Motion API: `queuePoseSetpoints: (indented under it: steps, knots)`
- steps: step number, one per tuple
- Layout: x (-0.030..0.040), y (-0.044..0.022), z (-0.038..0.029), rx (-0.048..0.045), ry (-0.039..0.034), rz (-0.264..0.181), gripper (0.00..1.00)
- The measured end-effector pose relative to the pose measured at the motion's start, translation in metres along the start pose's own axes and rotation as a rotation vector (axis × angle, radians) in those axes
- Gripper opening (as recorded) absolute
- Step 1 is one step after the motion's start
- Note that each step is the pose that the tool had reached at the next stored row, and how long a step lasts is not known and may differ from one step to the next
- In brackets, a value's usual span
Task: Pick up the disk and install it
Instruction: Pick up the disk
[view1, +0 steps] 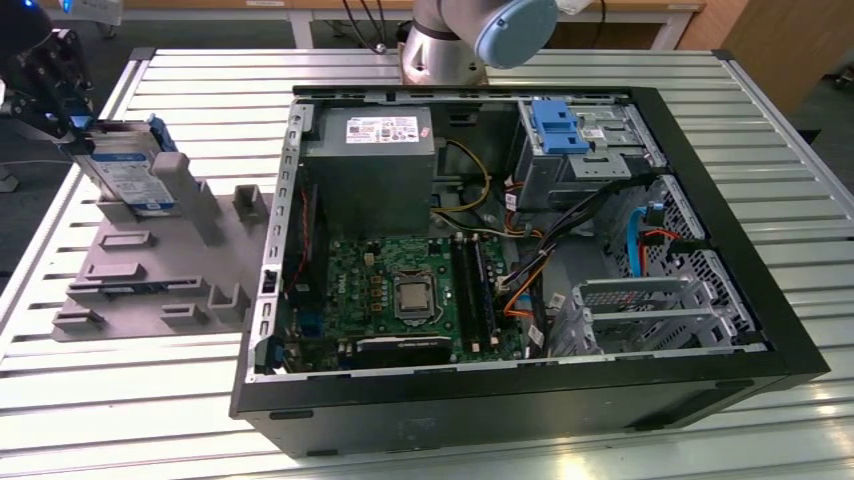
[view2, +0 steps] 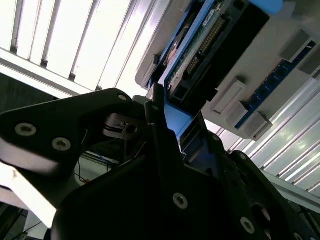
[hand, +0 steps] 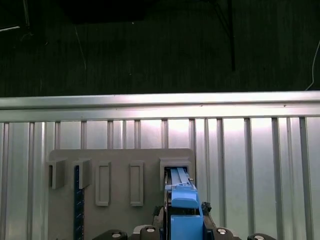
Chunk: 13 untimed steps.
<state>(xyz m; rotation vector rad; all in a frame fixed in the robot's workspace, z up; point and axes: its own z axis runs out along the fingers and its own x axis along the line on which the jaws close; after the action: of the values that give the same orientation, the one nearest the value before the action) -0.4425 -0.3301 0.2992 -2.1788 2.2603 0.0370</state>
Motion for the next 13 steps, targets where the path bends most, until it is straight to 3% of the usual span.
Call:
queuePoseSetpoints:
  steps: [12, 13]
  knots:
    - [0.0000, 0.0000, 0.0001, 0.0001, 0.0000, 0.000, 0.38]
    - [0.0000, 0.0000, 0.0000, 0.0001, 0.0000, 0.000, 0.44]
